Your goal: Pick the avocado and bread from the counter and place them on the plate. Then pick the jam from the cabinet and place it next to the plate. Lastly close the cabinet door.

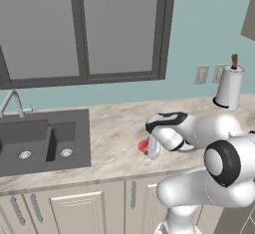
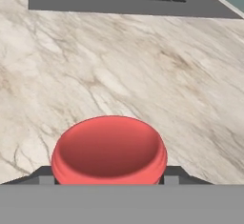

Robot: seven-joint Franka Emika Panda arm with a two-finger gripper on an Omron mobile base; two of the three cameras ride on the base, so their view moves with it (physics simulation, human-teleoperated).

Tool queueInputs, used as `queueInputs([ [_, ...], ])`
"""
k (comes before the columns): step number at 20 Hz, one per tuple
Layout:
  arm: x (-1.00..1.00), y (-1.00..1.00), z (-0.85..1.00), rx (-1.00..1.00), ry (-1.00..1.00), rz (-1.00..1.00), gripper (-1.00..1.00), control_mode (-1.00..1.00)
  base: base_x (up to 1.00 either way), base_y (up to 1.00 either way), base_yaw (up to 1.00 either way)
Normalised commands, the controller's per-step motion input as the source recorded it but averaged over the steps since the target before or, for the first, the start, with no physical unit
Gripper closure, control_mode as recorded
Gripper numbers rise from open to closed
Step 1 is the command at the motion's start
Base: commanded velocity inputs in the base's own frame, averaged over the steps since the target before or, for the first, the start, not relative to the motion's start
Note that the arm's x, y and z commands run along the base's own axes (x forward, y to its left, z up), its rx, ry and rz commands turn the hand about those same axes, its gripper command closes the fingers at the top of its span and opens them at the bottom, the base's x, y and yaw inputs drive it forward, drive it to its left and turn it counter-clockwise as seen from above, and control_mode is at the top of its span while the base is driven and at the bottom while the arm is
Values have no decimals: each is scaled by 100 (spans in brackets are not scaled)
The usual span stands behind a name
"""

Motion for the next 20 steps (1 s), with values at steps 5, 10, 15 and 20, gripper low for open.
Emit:
queueInputs([
  [5, 0, 0, -22, 0, -5, 0, 100, -100, 0, 0, 0],
  [10, 0, 0, -19, 0, -4, 0, -100, -100, 0, 0, 0],
  [15, 0, -18, -20, 0, -2, 0, -100, -100, 0, 0, 0],
  [20, 0, -43, -17, 0, -1, 0, -100, -100, 0, 0, 0],
])
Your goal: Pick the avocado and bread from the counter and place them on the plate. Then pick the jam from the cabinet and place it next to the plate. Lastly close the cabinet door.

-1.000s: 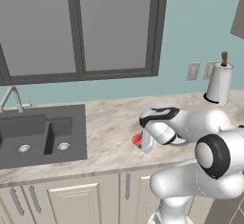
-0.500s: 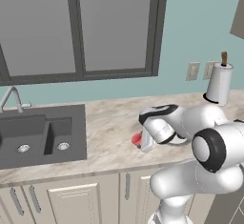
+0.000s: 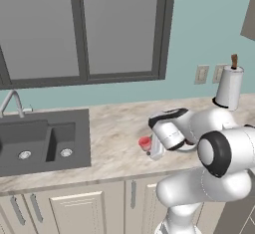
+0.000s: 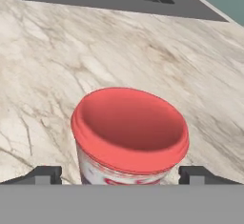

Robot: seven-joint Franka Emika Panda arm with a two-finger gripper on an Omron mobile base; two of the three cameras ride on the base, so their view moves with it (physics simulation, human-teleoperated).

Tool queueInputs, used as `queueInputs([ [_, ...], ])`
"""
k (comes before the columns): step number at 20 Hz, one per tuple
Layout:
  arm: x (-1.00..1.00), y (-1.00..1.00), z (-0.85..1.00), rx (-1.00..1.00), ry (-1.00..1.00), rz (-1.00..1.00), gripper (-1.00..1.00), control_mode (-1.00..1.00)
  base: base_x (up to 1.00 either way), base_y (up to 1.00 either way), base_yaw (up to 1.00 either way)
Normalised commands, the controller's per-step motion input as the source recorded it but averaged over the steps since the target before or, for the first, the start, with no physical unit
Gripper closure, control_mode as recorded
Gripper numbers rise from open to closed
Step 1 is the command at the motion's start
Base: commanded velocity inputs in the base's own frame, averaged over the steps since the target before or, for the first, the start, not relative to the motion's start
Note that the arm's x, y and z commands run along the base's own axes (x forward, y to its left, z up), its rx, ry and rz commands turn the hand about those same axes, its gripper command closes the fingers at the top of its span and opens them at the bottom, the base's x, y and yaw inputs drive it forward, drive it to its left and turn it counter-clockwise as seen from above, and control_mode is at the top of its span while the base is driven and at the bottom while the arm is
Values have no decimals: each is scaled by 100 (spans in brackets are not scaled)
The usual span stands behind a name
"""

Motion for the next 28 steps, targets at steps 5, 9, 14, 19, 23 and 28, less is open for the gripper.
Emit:
queueInputs([
  [5, 0, -48, -9, 0, 0, 0, -100, -100, 0, 0, 0],
  [9, -2, -41, -3, 0, 0, 0, -100, -100, 0, 0, 0],
  [14, -8, -15, 61, 0, 0, -1, -100, -100, 0, 0, 0],
  [19, -9, 7, 100, -11, 0, -2, -100, -100, 0, 0, 0],
  [23, -24, 12, 100, -17, 0, 0, -100, -100, 0, 0, 0],
  [28, -46, -2, 63, -13, 0, -7, -100, -100, 0, 0, 0],
])
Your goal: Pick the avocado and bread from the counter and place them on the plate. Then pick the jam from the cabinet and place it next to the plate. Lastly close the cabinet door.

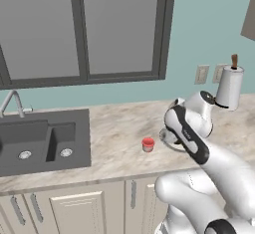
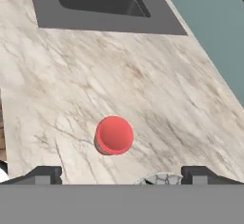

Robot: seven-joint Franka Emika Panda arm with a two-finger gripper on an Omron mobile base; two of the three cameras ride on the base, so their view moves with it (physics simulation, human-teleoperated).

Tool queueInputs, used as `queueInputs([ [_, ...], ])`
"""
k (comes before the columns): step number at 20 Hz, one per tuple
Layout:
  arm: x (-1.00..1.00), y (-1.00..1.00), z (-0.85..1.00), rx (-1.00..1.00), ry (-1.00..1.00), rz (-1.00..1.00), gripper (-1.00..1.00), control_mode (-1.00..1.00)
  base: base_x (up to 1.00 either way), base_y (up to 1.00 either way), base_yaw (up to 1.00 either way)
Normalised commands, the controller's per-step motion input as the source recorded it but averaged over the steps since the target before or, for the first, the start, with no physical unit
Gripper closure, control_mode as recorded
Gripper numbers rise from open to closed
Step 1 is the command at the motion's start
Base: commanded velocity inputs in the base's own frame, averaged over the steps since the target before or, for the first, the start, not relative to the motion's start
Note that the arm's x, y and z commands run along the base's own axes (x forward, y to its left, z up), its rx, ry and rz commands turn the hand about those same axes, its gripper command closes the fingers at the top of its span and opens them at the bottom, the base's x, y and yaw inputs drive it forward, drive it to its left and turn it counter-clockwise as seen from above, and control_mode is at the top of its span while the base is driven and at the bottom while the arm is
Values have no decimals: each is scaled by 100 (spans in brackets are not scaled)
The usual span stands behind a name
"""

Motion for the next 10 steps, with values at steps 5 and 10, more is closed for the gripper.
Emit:
queueInputs([
  [5, -40, -5, 54, -6, -1, -16, -100, -100, 0, 0, 0],
  [10, -42, 0, 63, 0, -6, -35, -100, -100, 0, 0, 0],
])
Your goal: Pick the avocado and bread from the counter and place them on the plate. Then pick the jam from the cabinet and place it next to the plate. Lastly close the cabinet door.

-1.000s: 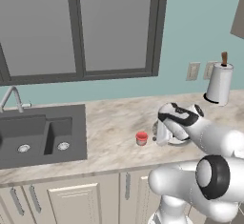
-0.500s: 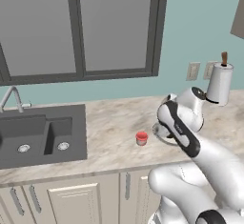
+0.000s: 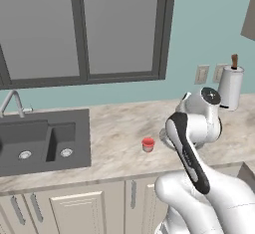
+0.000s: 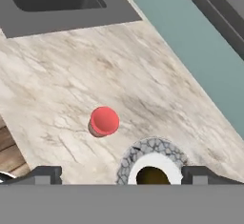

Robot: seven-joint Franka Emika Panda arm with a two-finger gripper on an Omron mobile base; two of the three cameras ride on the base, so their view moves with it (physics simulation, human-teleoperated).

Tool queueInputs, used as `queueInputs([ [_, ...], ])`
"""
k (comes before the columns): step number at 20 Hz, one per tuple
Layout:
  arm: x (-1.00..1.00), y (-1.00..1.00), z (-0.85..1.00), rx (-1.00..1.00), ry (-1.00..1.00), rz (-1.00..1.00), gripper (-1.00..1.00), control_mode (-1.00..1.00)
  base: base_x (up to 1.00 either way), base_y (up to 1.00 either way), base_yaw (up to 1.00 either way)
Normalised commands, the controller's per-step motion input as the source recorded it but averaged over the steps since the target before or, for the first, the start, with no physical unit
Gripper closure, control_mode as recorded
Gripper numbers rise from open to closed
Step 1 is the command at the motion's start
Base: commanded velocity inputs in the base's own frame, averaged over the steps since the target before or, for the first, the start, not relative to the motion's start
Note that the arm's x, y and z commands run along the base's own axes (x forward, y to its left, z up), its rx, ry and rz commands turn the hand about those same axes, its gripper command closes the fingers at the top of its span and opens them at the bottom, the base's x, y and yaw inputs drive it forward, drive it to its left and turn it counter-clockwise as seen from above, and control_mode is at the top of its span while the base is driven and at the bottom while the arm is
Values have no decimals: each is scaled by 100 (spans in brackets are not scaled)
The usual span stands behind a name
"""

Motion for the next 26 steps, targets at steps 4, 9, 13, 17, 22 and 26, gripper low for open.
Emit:
queueInputs([
  [4, -40, 0, 67, 2, -2, -50, -100, -100, 0, 0, 0],
  [9, -46, -8, 66, 11, 0, -57, -100, -100, 0, 0, 0],
  [13, -61, -37, 57, 21, 0, -55, -100, -100, 0, 0, 0],
  [17, -62, -40, 47, 31, -4, -48, -100, -100, 0, 0, 0],
  [22, -93, -29, 31, 30, -10, -30, -100, -100, 0, 0, 0],
  [26, -100, 0, 11, 6, -22, -8, -100, -100, 0, 0, 0],
])
